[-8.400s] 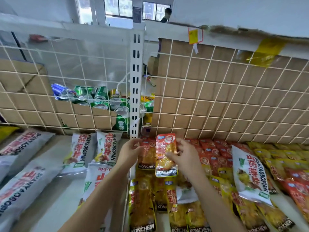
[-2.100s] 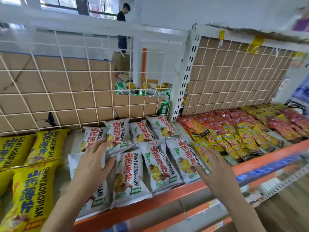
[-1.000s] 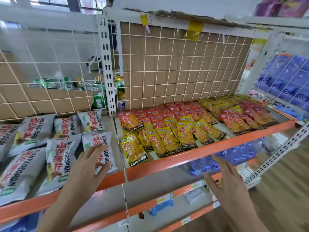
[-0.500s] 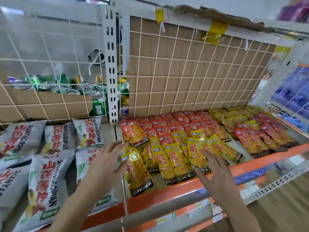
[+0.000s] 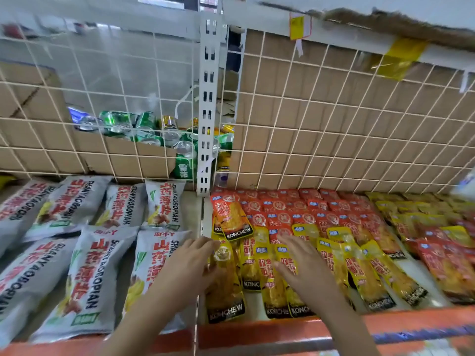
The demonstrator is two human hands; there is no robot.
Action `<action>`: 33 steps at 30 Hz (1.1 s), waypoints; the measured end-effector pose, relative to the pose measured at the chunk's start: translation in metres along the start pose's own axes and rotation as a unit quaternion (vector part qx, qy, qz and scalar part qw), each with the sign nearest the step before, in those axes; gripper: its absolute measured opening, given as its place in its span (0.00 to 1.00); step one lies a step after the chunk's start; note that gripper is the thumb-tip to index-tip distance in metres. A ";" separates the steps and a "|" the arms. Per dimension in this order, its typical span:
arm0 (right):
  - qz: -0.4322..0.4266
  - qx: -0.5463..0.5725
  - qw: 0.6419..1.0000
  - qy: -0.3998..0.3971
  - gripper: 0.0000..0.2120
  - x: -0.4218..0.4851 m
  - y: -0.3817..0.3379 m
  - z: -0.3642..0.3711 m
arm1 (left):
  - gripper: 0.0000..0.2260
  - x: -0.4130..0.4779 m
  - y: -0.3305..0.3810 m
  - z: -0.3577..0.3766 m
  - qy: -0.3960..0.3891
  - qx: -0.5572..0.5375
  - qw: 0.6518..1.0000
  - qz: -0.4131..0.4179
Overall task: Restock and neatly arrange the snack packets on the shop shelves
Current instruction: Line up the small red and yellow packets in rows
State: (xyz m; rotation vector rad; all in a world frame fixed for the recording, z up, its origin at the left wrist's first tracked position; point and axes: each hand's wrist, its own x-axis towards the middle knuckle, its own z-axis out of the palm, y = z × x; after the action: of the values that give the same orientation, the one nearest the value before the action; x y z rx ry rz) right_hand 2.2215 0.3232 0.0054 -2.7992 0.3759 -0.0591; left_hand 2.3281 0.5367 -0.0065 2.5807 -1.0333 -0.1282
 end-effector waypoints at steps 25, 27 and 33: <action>-0.118 0.035 0.991 -0.053 0.07 0.047 -0.011 -0.001 | 0.24 0.016 0.012 0.003 0.045 -0.164 0.979 -0.111; -0.117 0.054 0.990 -0.052 0.07 0.048 -0.013 0.000 | 0.20 0.017 0.012 0.002 0.070 -0.202 0.970 -0.116; -0.120 0.194 0.973 -0.045 0.12 0.052 -0.014 0.002 | 0.11 0.015 0.010 -0.002 0.095 -0.340 0.926 -0.131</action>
State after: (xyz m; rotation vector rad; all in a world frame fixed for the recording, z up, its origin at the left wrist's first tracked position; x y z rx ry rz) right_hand 2.2750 0.3231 0.0083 -2.4340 -0.0008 -0.0532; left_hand 2.3323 0.5202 -0.0004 2.0197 -0.4493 -0.2487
